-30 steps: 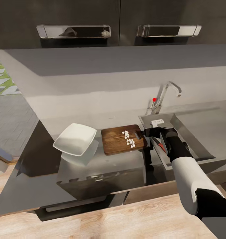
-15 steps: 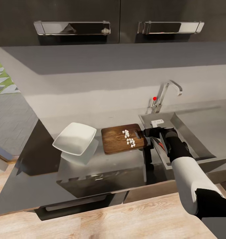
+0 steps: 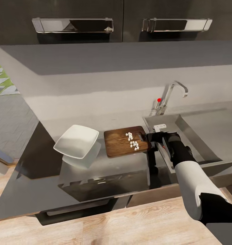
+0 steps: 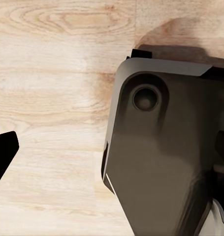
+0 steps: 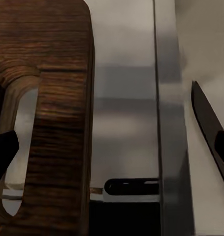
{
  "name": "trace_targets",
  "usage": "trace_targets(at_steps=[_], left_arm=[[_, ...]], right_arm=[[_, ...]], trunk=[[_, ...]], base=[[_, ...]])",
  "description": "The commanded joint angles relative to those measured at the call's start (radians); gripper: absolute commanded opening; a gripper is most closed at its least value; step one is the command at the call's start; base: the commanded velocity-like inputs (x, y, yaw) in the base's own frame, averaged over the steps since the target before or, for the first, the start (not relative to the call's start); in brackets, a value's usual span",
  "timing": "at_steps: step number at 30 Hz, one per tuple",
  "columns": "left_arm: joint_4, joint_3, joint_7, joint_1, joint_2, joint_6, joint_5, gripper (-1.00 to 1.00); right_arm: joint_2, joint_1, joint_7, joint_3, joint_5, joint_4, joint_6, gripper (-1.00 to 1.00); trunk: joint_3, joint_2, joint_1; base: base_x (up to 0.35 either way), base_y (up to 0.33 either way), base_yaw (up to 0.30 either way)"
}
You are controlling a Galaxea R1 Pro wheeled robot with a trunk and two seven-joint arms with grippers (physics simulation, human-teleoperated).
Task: In the kitchen, take the Vidalia onion out of the sink, dice it on the chopping board with the paring knife, put the diced onion into the bowl on the countertop, then place both the paring knife and the chopping board into the sink.
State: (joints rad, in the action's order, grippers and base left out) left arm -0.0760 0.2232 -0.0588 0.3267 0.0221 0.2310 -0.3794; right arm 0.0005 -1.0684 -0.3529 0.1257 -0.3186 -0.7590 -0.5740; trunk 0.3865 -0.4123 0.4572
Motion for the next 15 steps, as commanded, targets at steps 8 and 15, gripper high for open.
trace_targets(at_steps=[8, 15], left_arm=[[-0.004, 0.008, -0.001, 0.002, -0.001, 0.005, -0.006, 1.00], [-0.004, 0.008, 0.000, 0.002, -0.001, 0.005, -0.006, 1.00]], right_arm=[[0.002, 0.000, -0.010, 0.003, -0.014, 0.007, -0.003, 1.00], [0.001, -0.001, -0.011, 0.003, -0.018, 0.007, 0.000, 1.00]], trunk=[[0.002, -0.002, 0.000], [0.002, -0.002, 0.000]], base=[[0.000, 0.000, 0.000], [0.000, 0.000, 0.000]])
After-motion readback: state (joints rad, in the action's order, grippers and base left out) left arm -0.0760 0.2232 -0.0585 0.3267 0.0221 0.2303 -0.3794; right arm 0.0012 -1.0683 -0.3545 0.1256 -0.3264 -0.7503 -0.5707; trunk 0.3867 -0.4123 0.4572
